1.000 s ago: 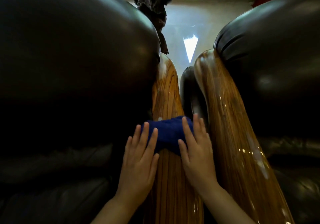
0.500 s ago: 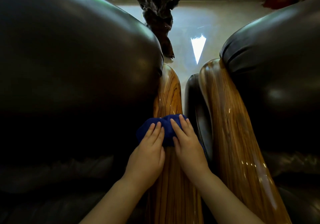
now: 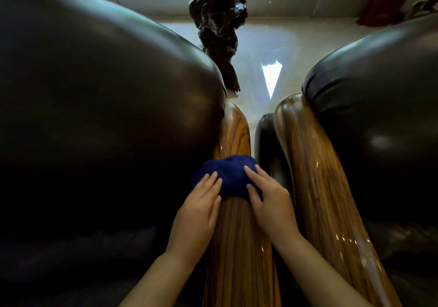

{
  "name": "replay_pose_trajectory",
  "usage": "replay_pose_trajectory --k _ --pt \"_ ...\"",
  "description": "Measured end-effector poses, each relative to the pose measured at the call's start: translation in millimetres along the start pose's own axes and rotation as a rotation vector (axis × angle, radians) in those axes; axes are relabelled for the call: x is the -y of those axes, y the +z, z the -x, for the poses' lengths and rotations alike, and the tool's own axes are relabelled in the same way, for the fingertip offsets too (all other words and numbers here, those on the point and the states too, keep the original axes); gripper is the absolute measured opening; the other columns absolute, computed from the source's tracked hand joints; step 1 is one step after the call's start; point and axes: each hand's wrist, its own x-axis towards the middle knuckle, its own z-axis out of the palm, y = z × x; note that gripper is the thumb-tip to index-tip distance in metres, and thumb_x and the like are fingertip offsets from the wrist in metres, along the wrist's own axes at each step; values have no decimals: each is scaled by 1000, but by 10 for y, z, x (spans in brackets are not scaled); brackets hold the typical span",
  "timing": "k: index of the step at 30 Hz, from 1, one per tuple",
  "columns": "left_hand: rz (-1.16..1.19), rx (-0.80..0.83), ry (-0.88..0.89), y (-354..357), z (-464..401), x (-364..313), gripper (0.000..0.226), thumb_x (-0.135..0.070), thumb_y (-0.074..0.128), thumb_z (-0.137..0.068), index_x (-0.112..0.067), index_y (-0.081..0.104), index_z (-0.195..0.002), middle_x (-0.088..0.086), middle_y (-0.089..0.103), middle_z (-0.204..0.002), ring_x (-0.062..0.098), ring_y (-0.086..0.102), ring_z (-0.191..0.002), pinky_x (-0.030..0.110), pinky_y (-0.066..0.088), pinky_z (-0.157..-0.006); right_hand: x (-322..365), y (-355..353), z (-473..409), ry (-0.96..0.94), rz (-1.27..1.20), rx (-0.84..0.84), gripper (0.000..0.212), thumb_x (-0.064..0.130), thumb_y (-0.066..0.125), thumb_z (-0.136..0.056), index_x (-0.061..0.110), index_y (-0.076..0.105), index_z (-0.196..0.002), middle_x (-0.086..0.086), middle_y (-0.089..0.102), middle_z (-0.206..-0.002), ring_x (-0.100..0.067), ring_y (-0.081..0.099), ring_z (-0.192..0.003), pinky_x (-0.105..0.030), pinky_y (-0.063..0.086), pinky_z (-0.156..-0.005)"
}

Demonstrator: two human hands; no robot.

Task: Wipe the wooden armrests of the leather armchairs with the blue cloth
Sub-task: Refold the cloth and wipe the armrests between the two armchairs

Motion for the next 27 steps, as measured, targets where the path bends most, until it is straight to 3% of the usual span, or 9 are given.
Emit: replay_pose_trajectory --k 3,9,12,15,17,21,24,27 --pt "20 4 4 57 -241 -32 44 -16 43 -94 -21 30 -136 -8 29 -148 0 15 -138 16 9 -112 -43 -4 -39 -25 29 39 45 13 56 -89 22 45 -132 -4 44 -143 -15 40 -131 -23 24 -106" --pt "-20 102 17 44 -675 17 53 -8 44 -92 -18 26 -142 -3 22 -154 1 8 -137 14 4 -108 -64 10 -301 -37 -5 71 52 13 58 -87 19 41 -136 -6 42 -144 -18 38 -132 -27 27 -108" --pt "-175 171 19 54 -828 -17 57 -10 40 -93 -16 16 -144 5 10 -156 16 5 -143 30 12 -115 -72 15 -444 -16 -39 96 52 12 58 -88 17 40 -136 -8 41 -145 -19 37 -133 -27 26 -108" --pt "-402 76 63 32 -752 -71 57 -12 51 -89 -9 28 -141 14 28 -147 29 27 -134 41 34 -105 -103 -8 -494 -13 -52 118 52 13 58 -88 18 40 -136 -7 41 -145 -19 38 -132 -24 26 -107" --pt "-316 4 102 52 -633 -45 53 -3 60 -82 -4 42 -133 17 47 -136 30 45 -126 39 39 -102 -130 -19 -478 -41 -50 120 55 13 58 -87 21 38 -137 -4 38 -146 -17 37 -133 -24 26 -107" --pt "-149 38 104 105 -632 9 53 -4 45 -92 -16 25 -140 0 27 -151 5 13 -140 19 8 -113 -185 5 -434 -120 -62 108 59 12 57 -88 28 30 -139 1 33 -149 -10 31 -134 -22 23 -108" --pt "-95 84 91 72 -768 17 54 -4 46 -91 -18 28 -140 -2 26 -152 -2 9 -135 14 5 -110 -209 -3 -514 -95 -94 150 59 12 58 -87 27 33 -138 -1 34 -149 -12 30 -135 -26 25 -110" --pt "-93 156 73 9 -885 19 58 -4 49 -89 -18 28 -141 -2 26 -152 2 13 -138 12 4 -108 -227 -54 -647 -68 -118 223 62 13 63 -84 25 36 -138 -2 37 -147 -14 33 -134 -25 26 -109"
